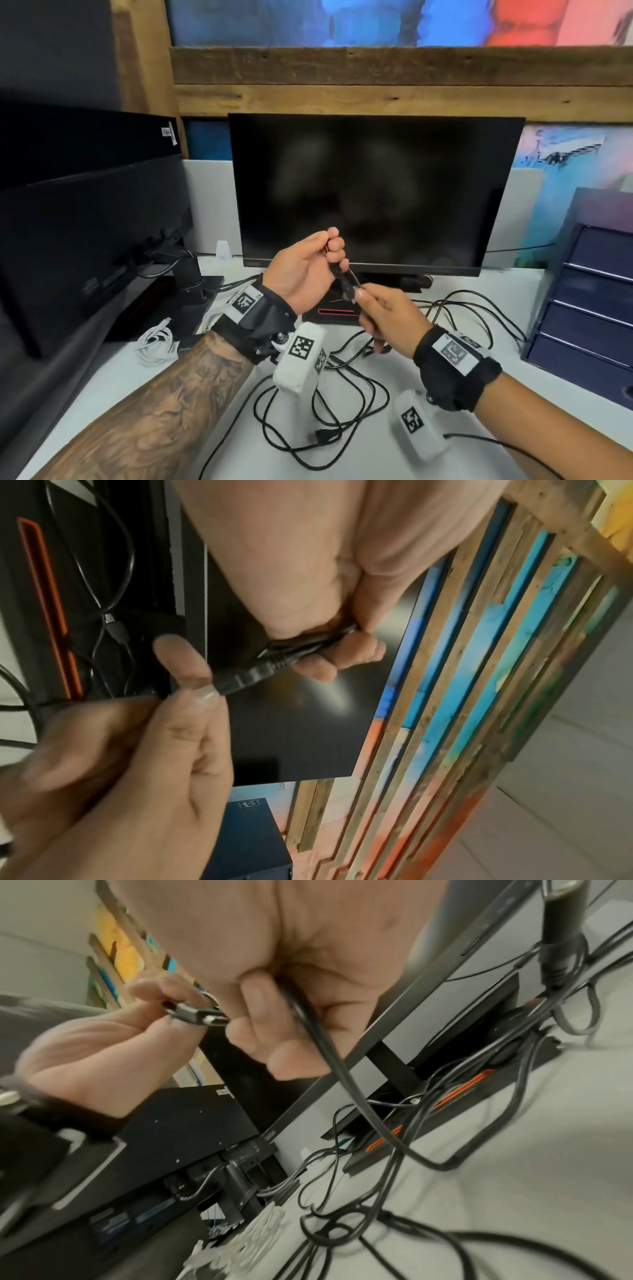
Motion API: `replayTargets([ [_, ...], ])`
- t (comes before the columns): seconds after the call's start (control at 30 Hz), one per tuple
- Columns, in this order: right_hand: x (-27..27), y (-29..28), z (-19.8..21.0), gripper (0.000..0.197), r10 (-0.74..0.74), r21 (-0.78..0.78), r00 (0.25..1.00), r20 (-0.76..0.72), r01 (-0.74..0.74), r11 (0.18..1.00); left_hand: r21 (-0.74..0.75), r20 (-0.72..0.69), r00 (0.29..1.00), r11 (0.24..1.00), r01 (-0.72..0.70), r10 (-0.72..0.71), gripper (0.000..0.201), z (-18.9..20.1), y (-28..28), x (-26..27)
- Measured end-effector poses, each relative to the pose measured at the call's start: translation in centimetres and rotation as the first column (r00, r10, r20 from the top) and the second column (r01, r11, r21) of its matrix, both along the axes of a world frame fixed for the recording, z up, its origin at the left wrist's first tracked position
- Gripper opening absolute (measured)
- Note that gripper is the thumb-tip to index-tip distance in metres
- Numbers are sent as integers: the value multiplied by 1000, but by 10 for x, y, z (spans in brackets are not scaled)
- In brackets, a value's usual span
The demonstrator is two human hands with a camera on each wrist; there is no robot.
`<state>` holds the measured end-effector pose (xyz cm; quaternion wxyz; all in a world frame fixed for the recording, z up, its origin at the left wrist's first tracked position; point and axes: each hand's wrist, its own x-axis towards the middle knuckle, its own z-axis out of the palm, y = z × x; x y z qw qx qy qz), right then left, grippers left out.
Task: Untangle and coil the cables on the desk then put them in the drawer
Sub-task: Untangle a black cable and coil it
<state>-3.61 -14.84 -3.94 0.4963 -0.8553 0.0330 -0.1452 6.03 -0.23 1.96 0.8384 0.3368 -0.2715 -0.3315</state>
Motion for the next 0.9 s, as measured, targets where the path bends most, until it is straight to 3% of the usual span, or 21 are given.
replayTargets([
  [0.27,-11,22,4,23,232,-35,956,-181,-242,970,-71,-125,973,977,-203,194,21,-5,-3,1],
  [0.4,-15,22,12,19,207,-235,967,-148,-238,942,-53,-84,962,963,-266,261,22,-4,-3,4],
  [0.5,-16,12,26,23,98,-454,995,-19,-96,886,17,57,946,947,-320,319,23,-8,-1,8],
  [0.6,-21,2,46,18,48,-655,988,145,59,753,125,315,899,926,-356,304,24,-11,-3,6],
  [0.67,-26,0,58,13,61,-719,963,263,153,678,219,549,805,890,-399,226,24,-12,-4,1],
  [0.73,-30,-1,66,15,96,-735,937,336,198,649,261,750,649,846,-465,126,25,-12,-4,-3],
  [0.77,-31,-2,68,17,109,-743,929,353,208,636,268,797,598,841,-470,80,26,-12,-3,-5],
  [0.9,-30,-5,70,11,147,-772,903,404,250,585,340,822,567,844,-415,-52,40,-10,1,-9],
])
